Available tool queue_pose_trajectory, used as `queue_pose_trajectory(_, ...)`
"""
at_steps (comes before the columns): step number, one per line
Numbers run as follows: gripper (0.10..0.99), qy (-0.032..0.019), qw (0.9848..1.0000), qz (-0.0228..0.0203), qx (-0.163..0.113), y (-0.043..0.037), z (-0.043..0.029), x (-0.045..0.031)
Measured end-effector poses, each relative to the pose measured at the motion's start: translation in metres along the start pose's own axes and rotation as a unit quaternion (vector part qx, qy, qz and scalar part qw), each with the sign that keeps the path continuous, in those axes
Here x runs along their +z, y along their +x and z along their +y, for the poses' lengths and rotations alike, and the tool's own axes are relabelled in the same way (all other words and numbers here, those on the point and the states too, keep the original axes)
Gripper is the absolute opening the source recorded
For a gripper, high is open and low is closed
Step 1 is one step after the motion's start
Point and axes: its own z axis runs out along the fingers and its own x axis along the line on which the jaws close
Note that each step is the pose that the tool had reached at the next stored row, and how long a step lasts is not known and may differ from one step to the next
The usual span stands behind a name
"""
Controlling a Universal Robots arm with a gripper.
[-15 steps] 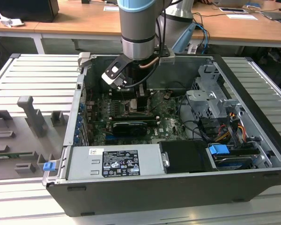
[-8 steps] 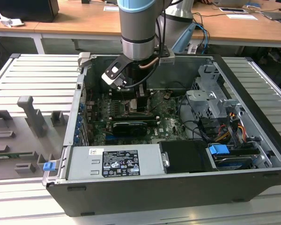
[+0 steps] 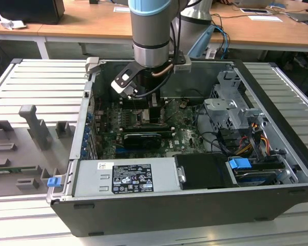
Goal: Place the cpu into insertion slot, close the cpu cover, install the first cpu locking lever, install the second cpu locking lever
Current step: 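Place the cpu into insertion slot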
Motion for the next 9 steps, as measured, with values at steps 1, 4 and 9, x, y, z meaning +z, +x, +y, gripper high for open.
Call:
queue_pose_trajectory(1, 0.541, 0.0000, 1.0000, -0.0001, 0.000, 0.0000, -0.0001, 0.0002)
queue_pose_trajectory(4, 0.541, 0.0000, 1.0000, -0.0001, 0.000, 0.0001, -0.0001, 0.0006)
queue_pose_trajectory(9, 0.541, 0.0000, 1.0000, 0.0008, 0.000, 0.0001, -0.0006, 0.0033)
